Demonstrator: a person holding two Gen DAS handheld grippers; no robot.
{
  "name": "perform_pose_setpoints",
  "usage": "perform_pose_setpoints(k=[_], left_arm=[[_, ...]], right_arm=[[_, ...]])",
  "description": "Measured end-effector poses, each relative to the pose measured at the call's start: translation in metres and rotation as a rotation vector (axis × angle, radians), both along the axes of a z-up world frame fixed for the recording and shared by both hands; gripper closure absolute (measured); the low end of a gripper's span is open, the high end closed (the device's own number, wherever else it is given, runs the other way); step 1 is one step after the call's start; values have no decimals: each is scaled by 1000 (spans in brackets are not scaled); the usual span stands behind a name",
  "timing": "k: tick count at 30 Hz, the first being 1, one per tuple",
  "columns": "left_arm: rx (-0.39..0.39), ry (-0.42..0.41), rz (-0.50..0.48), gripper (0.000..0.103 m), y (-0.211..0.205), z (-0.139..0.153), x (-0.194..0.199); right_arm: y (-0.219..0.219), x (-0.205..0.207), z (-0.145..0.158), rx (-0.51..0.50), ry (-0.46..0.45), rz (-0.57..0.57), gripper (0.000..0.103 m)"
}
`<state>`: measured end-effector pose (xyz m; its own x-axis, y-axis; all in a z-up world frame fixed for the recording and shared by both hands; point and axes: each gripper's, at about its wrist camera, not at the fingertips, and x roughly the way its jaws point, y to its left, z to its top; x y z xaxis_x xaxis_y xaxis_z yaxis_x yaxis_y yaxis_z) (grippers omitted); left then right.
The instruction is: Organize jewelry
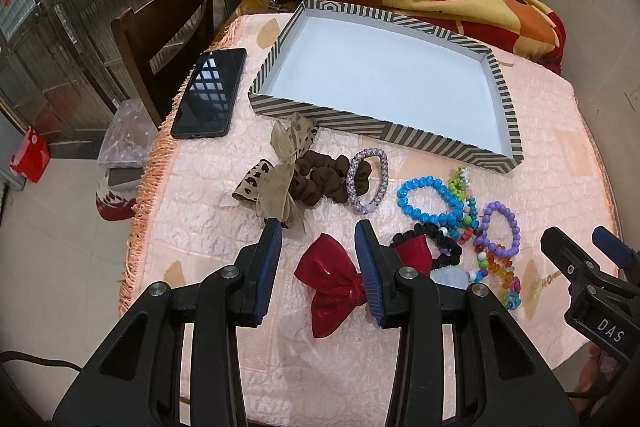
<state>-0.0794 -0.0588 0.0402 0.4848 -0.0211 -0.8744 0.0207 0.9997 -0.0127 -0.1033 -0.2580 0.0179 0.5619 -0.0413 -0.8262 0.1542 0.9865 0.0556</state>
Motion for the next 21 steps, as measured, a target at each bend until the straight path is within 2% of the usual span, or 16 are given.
perform_pose_setpoints(k=[21], left_arm=[[-3, 7, 0, 66, -4, -2, -1]], right_arm=[[0, 0, -3, -22, 12, 11, 0]])
